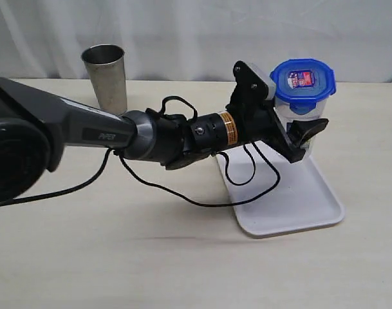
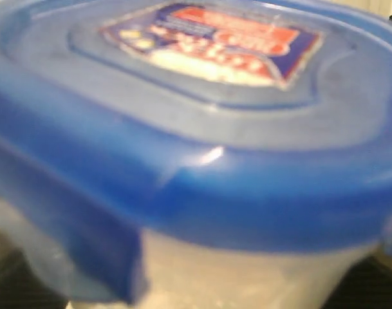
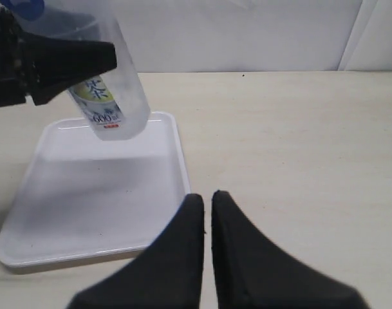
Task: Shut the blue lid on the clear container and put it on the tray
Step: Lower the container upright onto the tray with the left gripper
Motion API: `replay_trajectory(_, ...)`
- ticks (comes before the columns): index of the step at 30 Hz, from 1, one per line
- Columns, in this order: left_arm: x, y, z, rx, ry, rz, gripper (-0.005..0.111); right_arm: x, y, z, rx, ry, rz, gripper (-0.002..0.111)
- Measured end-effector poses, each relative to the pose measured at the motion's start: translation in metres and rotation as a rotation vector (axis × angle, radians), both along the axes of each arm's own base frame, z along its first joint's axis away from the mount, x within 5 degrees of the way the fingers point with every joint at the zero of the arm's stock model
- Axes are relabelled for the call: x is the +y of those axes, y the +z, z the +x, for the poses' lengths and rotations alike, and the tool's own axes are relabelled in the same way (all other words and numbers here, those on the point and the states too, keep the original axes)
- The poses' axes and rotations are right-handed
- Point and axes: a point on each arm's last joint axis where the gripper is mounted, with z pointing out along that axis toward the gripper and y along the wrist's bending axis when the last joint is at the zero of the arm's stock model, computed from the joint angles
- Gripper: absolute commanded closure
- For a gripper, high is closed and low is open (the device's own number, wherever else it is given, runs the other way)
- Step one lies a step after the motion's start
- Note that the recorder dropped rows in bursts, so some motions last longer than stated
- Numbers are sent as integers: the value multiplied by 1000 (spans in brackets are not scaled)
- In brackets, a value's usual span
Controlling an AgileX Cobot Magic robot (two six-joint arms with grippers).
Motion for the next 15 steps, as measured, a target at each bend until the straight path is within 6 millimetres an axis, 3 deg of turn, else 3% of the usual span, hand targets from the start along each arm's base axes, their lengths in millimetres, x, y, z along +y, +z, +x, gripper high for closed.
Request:
replay_trajectory(6, -4, -35, 8, 84, 30, 52, 107, 0, 0, 0, 0, 0, 0, 104)
replay_trajectory(15, -5, -41, 7, 75, 13, 106, 107, 0, 0, 0, 0, 0, 0, 104)
